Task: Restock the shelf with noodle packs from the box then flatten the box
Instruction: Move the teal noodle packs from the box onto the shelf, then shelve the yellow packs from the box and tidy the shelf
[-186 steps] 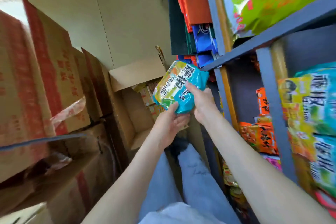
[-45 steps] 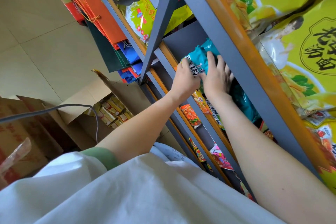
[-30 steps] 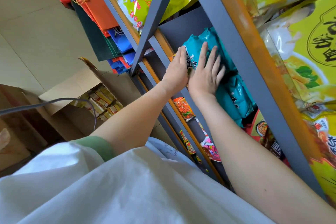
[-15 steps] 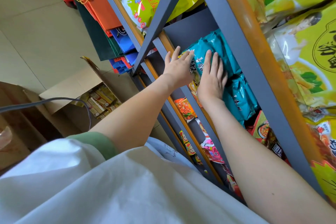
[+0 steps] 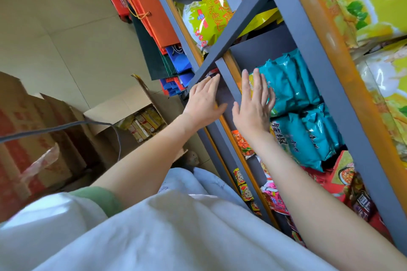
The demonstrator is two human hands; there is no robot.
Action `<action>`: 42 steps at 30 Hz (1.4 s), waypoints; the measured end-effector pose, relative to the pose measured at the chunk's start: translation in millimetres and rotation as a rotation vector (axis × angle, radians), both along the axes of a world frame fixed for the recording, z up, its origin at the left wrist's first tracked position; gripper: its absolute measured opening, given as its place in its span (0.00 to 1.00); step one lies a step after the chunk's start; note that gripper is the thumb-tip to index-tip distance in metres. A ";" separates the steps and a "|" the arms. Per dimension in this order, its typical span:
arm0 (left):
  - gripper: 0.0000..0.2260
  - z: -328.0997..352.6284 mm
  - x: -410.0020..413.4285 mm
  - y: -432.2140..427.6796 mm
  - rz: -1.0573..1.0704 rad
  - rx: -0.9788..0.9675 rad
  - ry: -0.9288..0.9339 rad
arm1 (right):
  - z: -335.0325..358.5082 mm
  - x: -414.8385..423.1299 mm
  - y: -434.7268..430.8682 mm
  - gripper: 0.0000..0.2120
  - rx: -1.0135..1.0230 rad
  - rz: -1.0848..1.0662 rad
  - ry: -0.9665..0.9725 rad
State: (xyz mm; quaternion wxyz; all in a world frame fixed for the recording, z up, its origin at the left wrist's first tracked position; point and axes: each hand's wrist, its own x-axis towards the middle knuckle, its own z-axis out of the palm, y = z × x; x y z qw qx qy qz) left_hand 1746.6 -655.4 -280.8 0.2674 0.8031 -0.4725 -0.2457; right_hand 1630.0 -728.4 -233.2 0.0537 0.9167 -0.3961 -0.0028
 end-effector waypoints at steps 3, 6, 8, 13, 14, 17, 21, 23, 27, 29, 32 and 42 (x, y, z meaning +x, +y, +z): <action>0.35 -6.3 12.8 27.0 0.078 0.053 -0.006 | -11.6 19.3 18.9 0.40 0.035 0.082 0.000; 0.34 -12.5 22.5 53.7 0.181 0.108 -0.010 | -23.8 36.1 35.1 0.41 0.092 0.186 0.009; 0.33 -19.1 27.4 70.1 0.250 0.150 -0.009 | -34.5 46.7 44.2 0.41 0.135 0.247 0.030; 0.29 -63.2 39.4 109.8 0.442 0.286 0.001 | -88.4 76.4 60.3 0.41 0.262 0.422 0.089; 0.28 -75.8 40.2 117.1 0.478 0.309 0.009 | -103.8 82.4 62.3 0.41 0.292 0.458 0.099; 0.24 -118.7 39.5 137.7 0.554 0.352 0.008 | -154.7 97.8 69.9 0.42 0.355 0.531 0.147; 0.20 -186.5 34.0 159.7 0.637 0.355 0.023 | -227.4 110.9 82.8 0.42 0.398 0.586 0.183; 0.19 -222.3 28.9 169.7 0.678 0.384 0.054 | -265.8 112.0 92.5 0.42 0.412 0.613 0.190; 0.20 -296.8 16.8 187.1 0.715 0.476 0.121 | -344.9 107.3 112.3 0.41 0.457 0.676 0.215; 0.20 -330.0 10.2 191.8 0.720 0.513 0.168 | -379.3 101.8 120.1 0.41 0.496 0.678 0.248; 0.21 -379.9 2.1 194.2 0.740 0.550 0.246 | -427.7 91.8 127.9 0.41 0.557 0.646 0.287; 0.17 -557.7 -10.1 163.2 0.598 0.803 0.337 | -550.2 71.2 119.0 0.43 0.445 0.573 0.283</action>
